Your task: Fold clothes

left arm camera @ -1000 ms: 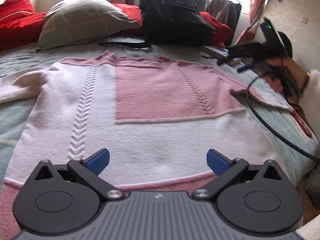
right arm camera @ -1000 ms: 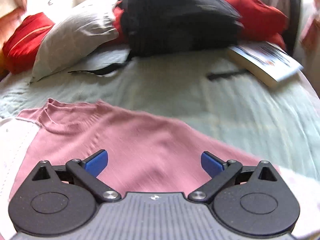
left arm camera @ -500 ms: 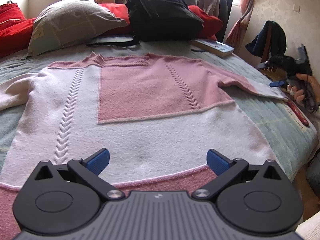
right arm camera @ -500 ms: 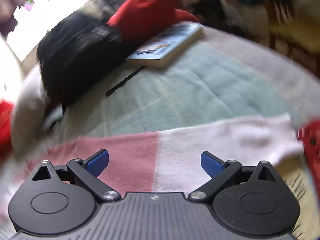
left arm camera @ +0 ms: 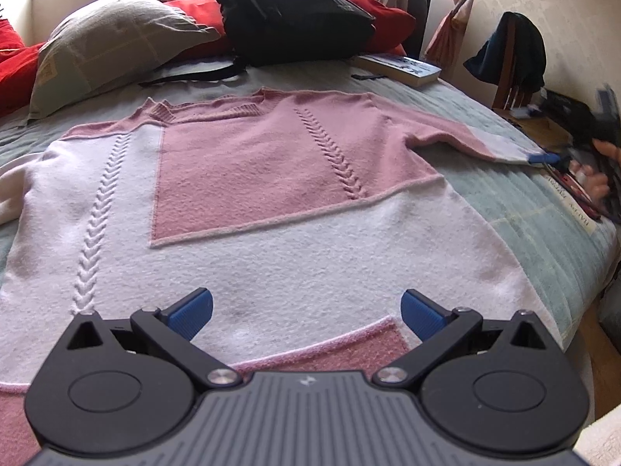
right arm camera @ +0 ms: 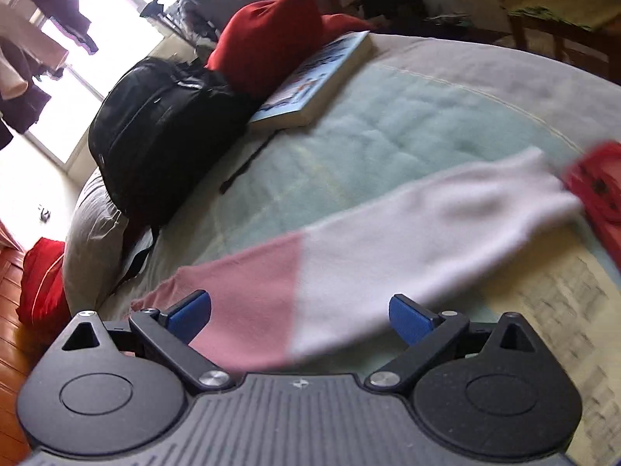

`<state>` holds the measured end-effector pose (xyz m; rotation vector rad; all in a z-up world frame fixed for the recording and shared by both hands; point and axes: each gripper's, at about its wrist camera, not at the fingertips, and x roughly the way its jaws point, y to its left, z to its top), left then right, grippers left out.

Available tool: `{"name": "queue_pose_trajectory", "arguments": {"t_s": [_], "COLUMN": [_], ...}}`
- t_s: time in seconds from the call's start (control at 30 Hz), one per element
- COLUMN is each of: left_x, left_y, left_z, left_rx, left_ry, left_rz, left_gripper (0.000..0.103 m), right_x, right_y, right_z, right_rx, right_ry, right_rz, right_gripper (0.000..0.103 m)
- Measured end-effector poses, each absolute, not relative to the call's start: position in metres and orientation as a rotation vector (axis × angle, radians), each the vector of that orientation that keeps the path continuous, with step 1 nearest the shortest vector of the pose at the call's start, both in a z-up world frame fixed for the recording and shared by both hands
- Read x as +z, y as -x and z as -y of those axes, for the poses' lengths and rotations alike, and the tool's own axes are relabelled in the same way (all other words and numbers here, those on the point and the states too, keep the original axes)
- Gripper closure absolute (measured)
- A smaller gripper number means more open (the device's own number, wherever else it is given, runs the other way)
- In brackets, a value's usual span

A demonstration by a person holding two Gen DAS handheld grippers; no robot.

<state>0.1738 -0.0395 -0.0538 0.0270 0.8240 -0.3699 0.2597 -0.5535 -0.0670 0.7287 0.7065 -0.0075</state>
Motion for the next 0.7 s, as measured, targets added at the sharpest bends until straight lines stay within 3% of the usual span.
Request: {"name": "queue_pose_trajectory", "arguments": {"t_s": [0.2,0.3,0.4,0.43,0.47,0.5,0.53,0.7], "left_x": [-0.059,-0.06,-0.061,-0.062,-0.062,-0.062,-0.063,-0.063], "left_y": [-0.174,-0.173,-0.172,-0.173,-0.173,-0.173,-0.173,-0.174], "left_z": [0.051,0.054,0.055,0.054,0.054,0.054,0.055,0.057], "left_rx": [-0.397,-0.396,-0.387,-0.383,-0.38,-0.376,-0.375,-0.372], "left_ry": [-0.035,-0.044,-0.042,-0.041,-0.039,-0.04,-0.04,-0.051], "left_rz": [-0.844,-0.853,-0.861,-0.864,-0.866,-0.867,-0.868,-0.872], "left_gripper": [0.001,0.001,0.001,0.001,0.001,0.001,0.001,0.001], "right_x": [-0.106,-0.125,-0.133,-0.135,-0.139,-0.144,-0.147,-0.129], "right_y": [-0.235,-0.238,-0.251,-0.256,-0.26,-0.262,-0.264,-0.281], "right_z": [0.594,0.614,0.624,0.627,0.63,0.634,0.637,0.63], "right_rx": [-0.013,-0.03,-0.086,-0.108,-0.136,-0.169,-0.175,-0.205], "right_ry": [-0.913,-1.05,-1.062,-1.056,-1.061,-1.074,-1.091,-0.948], "right_rz": [-0.587,-0.461,-0.419,-0.412,-0.412,-0.417,-0.409,-0.433], "right_gripper": [0.004,0.013,0.035,0.051,0.075,0.091,0.095,0.093]}}
